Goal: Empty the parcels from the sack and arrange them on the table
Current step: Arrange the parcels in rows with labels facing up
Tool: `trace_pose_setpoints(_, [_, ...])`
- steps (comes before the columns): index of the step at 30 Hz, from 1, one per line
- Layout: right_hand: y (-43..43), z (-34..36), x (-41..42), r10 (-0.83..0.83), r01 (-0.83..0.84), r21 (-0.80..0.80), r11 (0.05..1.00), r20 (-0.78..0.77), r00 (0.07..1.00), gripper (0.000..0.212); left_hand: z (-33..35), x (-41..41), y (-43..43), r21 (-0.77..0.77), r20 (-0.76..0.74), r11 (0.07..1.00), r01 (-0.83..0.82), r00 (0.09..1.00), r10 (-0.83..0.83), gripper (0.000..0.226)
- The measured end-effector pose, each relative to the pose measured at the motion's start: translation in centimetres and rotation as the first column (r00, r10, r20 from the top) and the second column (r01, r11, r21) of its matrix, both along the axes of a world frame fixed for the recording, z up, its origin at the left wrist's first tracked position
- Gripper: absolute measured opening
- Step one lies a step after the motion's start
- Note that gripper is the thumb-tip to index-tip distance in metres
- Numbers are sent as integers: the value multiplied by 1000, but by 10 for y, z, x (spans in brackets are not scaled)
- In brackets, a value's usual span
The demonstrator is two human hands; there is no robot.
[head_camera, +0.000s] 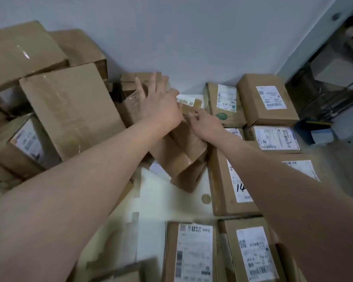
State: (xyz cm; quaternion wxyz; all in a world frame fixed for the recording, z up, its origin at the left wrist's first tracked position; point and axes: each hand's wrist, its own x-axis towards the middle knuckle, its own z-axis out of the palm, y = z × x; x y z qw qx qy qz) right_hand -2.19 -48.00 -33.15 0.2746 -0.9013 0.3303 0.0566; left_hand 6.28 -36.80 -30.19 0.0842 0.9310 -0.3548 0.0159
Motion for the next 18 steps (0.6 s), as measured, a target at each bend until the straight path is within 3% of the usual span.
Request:
trace_pose_setpoints(3, [-4,-7,2,33,-32,17,999,-56,998,53,1,9,-5,215,91,977,-11,996,-8,42])
trace_pose_setpoints(5, [-1,-16,-1,82,-90,-94,991,-90,993,54,2,2,-6,236,154,972,-21,988,-16,34])
trace_pose_setpoints(6, [1,-20,-4,94,-108,-139,984,-106,990,56,3,-5,-7,240,137,971,-9,990,-25,31])
trace_pose_setpoints(8, [4,-24,-6,104,-114,-78,990,-123,987,60,2,-20,-9,221,19,975,18,1000,-22,29])
trace_pose_setpoints(12, [4,-19,-6,179,-178,26,984,-77,981,41,1,-26,-9,141,-273,988,-55,958,92,44])
trace_pose_setpoints(15, [8,-15,-8,261,-245,121,962,-134,956,52,-1,-13,-4,190,-283,974,-125,943,177,46])
trace_pose_setpoints(18, [12,-16,-9,330,-297,220,929,-127,935,47,-11,0,0,245,-255,969,-28,963,92,48])
